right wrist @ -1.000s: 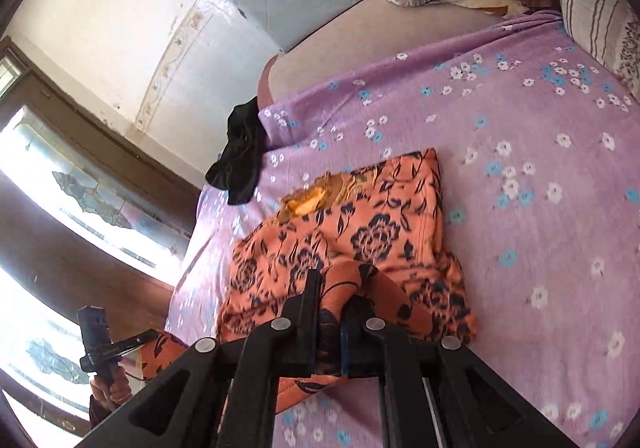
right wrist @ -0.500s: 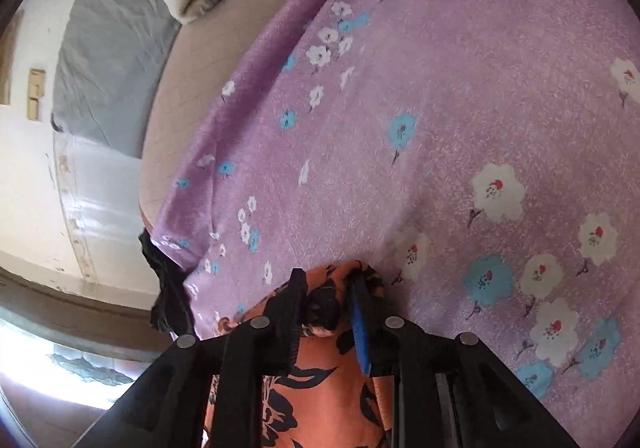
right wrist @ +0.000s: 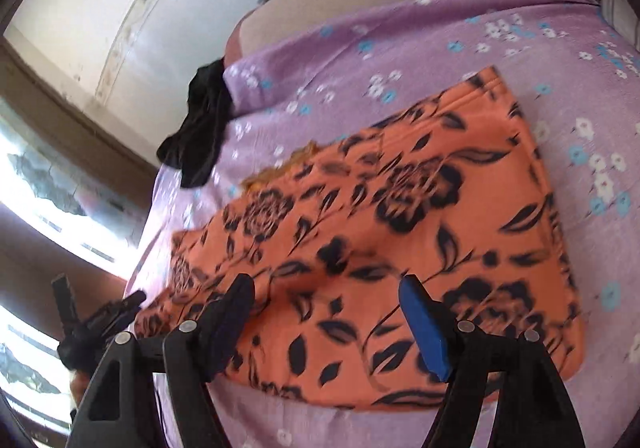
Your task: Fold small clothes
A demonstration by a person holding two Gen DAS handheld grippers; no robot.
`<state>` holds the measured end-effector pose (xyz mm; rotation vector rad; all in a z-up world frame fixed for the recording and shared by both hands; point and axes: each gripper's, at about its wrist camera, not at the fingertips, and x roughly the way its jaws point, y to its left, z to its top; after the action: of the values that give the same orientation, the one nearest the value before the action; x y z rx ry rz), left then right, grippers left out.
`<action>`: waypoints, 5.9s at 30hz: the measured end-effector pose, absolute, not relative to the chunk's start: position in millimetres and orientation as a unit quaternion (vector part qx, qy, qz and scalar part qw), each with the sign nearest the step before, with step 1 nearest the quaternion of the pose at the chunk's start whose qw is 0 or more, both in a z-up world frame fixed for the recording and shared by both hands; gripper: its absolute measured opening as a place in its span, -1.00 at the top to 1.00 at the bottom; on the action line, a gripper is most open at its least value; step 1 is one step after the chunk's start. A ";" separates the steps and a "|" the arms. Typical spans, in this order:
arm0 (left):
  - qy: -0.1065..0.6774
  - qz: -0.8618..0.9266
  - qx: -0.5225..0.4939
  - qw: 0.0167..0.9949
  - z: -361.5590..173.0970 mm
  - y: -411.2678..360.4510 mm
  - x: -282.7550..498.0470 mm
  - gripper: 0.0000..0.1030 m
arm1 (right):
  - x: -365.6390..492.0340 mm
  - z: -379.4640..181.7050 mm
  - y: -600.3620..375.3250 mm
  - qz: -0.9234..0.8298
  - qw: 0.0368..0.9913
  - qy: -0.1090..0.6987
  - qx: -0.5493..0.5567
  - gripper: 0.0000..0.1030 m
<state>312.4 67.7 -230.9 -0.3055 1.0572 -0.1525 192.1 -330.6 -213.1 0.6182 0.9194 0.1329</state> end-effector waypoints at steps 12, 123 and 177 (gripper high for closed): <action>0.497 -0.165 -0.233 0.819 -239.4 81.0 371.3 -0.43 | 189.4 -265.1 -276.6 0.075 0.810 0.531 0.237 -0.22; 0.427 0.051 0.061 0.901 -246.9 -22.8 322.5 -0.66 | 208.9 -240.7 -400.4 -0.030 0.830 0.461 0.314 0.36; 0.430 -0.088 -0.165 0.883 -248.7 11.8 265.3 -0.09 | 124.7 -298.8 -404.9 -0.027 0.776 0.362 0.515 -0.25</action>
<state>265.3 11.8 -248.7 -0.3430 0.8961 -0.1835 124.7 -404.9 -298.8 1.1151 0.7839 -0.0587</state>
